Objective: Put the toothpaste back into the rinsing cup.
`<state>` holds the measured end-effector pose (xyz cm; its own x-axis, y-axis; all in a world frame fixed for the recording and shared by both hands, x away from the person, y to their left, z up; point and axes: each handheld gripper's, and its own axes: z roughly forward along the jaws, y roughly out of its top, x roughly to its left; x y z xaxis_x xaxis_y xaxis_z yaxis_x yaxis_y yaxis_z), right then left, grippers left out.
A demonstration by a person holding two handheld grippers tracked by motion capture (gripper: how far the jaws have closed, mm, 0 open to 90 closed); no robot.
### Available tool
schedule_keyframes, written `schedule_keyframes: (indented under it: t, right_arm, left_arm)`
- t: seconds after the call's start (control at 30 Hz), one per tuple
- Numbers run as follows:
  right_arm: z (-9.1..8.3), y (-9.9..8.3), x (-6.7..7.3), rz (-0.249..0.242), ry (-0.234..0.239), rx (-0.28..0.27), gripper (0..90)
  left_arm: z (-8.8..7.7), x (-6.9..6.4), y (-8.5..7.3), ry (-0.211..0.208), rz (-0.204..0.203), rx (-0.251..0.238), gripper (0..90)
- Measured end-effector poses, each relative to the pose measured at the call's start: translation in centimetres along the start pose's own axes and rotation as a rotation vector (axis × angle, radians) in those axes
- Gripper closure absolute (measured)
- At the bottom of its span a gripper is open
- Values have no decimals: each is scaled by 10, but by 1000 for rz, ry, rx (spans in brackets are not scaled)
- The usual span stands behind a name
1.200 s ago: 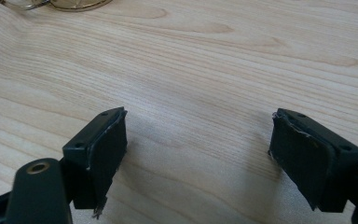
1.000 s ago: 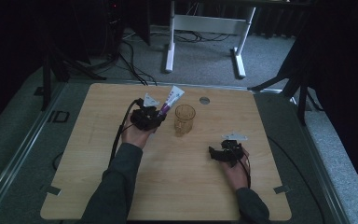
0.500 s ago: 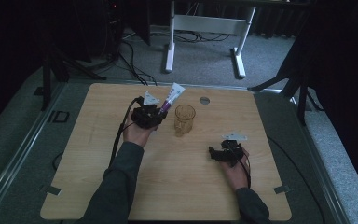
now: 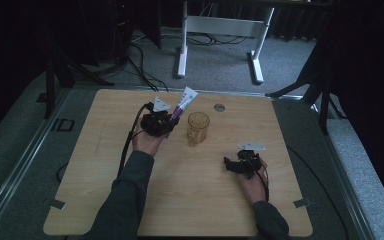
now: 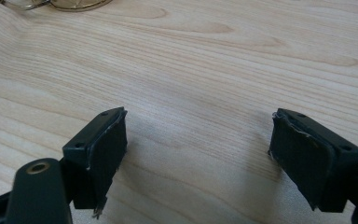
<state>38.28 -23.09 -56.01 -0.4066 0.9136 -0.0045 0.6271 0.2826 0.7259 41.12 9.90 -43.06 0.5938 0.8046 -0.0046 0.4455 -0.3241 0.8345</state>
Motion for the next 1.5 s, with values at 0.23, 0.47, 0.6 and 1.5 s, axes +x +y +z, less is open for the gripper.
schedule_keyframes:
  t: [0.23,0.47,0.6,1.5]
  right_arm:
    - [0,0,0,0,0,-1,186]
    - [0,0,0,-1,0,-1,186]
    - [0,0,0,-1,0,-1,186]
    - [0,0,0,-1,0,0,186]
  left_arm:
    - [0,-1,4,-4,4,-23,732]
    - [2,-2,5,-5,6,-25,731]
    - [3,-2,6,-4,5,-25,731]
    - [7,-1,11,-10,-31,-81,730]
